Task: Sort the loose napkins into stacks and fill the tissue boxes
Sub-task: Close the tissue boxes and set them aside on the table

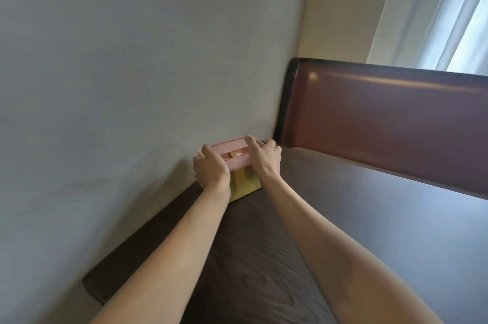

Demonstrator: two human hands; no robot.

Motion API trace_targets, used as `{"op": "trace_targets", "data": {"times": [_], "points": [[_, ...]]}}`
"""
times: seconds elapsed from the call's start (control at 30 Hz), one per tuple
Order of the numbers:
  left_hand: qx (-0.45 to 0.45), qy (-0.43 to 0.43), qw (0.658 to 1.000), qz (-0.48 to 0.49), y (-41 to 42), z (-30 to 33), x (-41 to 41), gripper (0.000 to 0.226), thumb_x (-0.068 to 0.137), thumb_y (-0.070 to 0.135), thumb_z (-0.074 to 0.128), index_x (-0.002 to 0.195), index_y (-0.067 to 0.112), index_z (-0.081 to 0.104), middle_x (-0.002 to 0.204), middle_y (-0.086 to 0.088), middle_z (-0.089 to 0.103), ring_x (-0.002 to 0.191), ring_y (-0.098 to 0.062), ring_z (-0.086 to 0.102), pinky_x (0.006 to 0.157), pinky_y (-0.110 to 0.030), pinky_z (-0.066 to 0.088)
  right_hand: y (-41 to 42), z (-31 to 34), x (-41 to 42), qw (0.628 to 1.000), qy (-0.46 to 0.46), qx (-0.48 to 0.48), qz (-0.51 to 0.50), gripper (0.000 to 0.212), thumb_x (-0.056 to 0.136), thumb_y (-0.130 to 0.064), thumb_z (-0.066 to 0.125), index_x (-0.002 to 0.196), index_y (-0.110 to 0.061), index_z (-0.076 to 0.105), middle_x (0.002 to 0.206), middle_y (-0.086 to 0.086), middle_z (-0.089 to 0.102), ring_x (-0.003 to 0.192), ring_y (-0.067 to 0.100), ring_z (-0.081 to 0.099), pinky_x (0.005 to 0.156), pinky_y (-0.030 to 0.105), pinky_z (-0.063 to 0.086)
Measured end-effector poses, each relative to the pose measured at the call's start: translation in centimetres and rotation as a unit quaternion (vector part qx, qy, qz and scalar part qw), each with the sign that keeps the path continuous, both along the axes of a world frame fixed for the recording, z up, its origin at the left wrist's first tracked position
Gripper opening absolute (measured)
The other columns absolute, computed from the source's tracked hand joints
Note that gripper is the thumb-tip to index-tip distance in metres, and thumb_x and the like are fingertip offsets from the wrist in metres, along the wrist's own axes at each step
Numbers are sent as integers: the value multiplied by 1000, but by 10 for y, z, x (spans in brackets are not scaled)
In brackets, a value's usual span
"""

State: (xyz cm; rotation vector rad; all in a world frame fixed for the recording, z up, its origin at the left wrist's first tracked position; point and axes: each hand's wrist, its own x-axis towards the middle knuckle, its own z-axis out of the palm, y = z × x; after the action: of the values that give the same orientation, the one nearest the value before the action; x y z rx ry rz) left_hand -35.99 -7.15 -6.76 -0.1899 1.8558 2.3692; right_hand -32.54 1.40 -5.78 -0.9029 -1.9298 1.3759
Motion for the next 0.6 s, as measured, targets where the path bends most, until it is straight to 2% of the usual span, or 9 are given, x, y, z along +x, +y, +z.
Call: {"op": "trace_targets", "data": {"times": [0.07,0.2,0.33,0.4,0.47,0.5,0.57,0.6], "points": [[10,-15,1000,-8,0,-3,-5,96,68,69,24,140,10,50,138,-14,55,122,-33,55,107,-53,44,1,0,-7,1000,6,0,10,79,87,-52,57,149,-9,32,148,12,33,136,28,36,111,44,33],[21,-31,999,-25,1,-2,-8,80,83,62,26,142,12,46,139,-14,52,122,-32,54,107,-51,45,3,0,-18,999,14,-5,38,86,89,-51,57,154,-7,22,159,11,21,146,27,25,117,44,27],[34,-44,998,-28,14,-27,-33,107,52,77,23,139,21,51,136,-11,56,116,-33,59,100,-53,50,1,-4,-24,999,22,-9,49,94,93,-49,55,157,-6,1,165,13,-3,153,25,-3,121,43,10],[31,-53,996,-61,22,-40,-46,100,56,76,25,136,23,53,134,-11,58,113,-34,62,97,-53,52,-3,-6,-24,998,19,-21,56,94,95,-49,52,156,-5,-5,165,15,-6,153,25,-6,121,42,9],[39,-63,993,-87,19,-33,-42,92,64,73,28,138,24,52,136,-10,59,114,-33,62,98,-52,51,-11,-8,-24,997,11,-34,64,92,96,-50,49,156,-4,-3,165,17,-1,153,26,3,120,42,13],[45,-70,992,-94,14,-23,-34,91,66,72,29,140,25,51,138,-9,58,116,-32,61,100,-51,50,-14,-8,-23,997,9,-36,65,89,96,-51,49,156,-4,3,164,18,9,151,26,15,118,40,19],[60,-68,990,-110,-2,3,-8,80,80,67,30,144,22,49,137,-9,58,119,-30,60,102,-44,48,-19,-5,-19,996,10,-43,77,71,97,-48,48,151,-6,27,154,16,37,134,23,42,104,32,32],[68,-63,989,-115,-7,11,0,69,91,61,29,143,20,50,135,-9,60,119,-29,59,99,-39,47,-21,-2,-16,995,6,-50,91,62,99,-47,46,147,-8,36,147,14,47,126,22,49,97,30,35]]}}
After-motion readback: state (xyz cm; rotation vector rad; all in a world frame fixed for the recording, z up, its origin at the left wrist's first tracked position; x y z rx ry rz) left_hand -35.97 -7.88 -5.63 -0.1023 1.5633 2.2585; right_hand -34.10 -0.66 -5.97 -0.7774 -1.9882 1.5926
